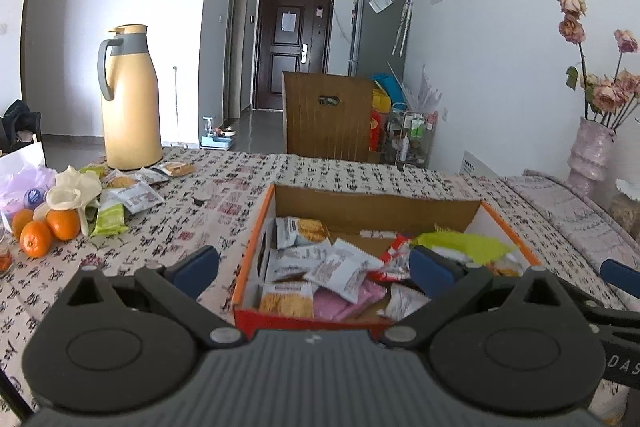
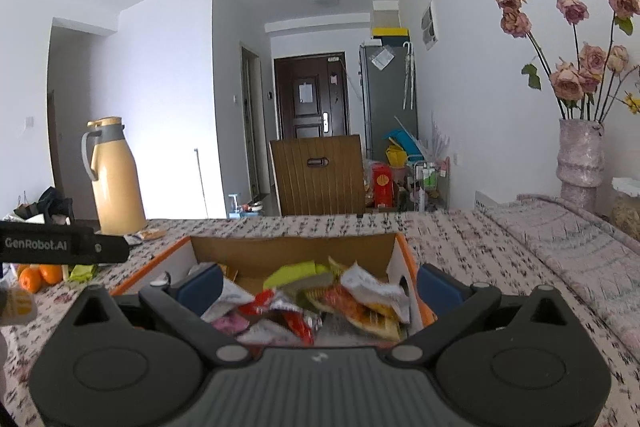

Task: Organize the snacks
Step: 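Move both tools back to the snack pile beside the box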

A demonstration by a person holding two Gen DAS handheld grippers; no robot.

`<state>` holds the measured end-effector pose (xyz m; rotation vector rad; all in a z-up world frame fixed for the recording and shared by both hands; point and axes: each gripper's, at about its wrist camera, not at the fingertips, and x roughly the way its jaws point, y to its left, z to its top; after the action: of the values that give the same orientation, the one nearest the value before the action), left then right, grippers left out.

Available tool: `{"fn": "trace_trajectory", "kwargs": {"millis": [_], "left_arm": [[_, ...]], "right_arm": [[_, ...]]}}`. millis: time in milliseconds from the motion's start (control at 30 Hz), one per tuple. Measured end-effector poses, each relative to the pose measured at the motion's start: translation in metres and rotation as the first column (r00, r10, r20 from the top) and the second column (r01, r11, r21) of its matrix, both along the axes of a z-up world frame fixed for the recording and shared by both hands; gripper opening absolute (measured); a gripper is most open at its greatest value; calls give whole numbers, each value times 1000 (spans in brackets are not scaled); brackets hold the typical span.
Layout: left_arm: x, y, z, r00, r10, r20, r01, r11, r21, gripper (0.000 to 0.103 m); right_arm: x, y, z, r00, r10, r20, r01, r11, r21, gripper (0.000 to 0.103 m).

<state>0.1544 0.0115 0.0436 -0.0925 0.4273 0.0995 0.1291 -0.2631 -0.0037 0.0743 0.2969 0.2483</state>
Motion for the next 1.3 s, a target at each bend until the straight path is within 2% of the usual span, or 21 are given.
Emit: {"fn": "trace_trajectory", "kwargs": {"millis": [533, 867, 1100, 1300], "left_arm": [[-31, 4, -48, 994, -14, -109, 16, 1000, 21, 103], [-29, 15, -78, 989, -10, -148, 9, 1000, -11, 103], [-25, 17, -83, 989, -18, -150, 12, 999, -40, 103], [-23, 17, -85, 987, -11, -158, 5, 999, -39, 103]], "right_arm": [[-36, -23, -34, 994, -30, -107, 27, 999, -25, 103], [-38, -26, -54, 983, -52, -178, 40, 997, -71, 103], [-25, -28, -59, 976, -63, -209, 41, 993, -107, 103], [7, -14, -62, 962, -35, -270, -6, 988, -152, 103]]}}
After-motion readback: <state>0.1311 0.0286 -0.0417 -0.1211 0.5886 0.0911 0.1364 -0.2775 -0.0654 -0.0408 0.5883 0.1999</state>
